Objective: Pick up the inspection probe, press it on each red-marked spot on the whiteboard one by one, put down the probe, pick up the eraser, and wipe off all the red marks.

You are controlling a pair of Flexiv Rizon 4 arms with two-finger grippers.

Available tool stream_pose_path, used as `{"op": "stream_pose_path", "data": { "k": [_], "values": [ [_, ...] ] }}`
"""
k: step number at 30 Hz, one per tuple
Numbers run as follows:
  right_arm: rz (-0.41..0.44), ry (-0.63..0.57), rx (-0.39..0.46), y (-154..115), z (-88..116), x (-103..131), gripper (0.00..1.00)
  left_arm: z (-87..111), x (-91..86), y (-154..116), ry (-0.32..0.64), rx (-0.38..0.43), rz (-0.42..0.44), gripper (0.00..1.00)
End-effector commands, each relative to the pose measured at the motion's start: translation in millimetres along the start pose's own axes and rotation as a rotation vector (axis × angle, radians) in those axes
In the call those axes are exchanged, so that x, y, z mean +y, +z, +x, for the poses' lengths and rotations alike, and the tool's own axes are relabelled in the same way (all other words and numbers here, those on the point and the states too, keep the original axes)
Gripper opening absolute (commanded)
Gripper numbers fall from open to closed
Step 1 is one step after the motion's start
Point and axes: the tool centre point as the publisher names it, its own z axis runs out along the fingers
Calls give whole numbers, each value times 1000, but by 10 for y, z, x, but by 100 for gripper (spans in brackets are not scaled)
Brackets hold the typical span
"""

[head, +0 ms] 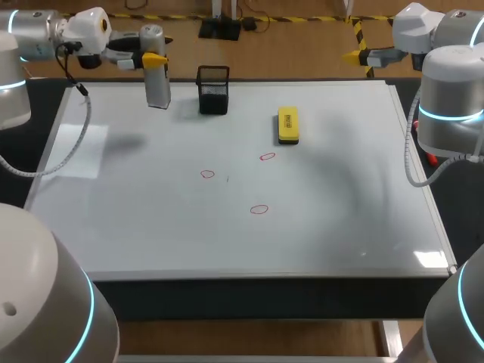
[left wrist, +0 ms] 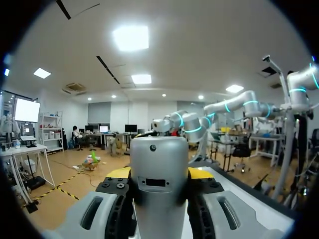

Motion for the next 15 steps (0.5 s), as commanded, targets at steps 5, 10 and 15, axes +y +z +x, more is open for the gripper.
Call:
{"op": "stream_pose_path", "data": {
  "k": [5, 10, 15],
  "values": [
    [0, 0, 0, 0, 0, 0, 100, 2, -15, 1, 0, -1, -2, 0],
    [0, 0, 0, 0, 0, 0, 100, 2, -15, 1, 0, -1, -2, 0],
    [49, -62, 66, 37, 6, -29, 100, 2, -15, 1, 0, -1, -2, 0]
  ]
}}
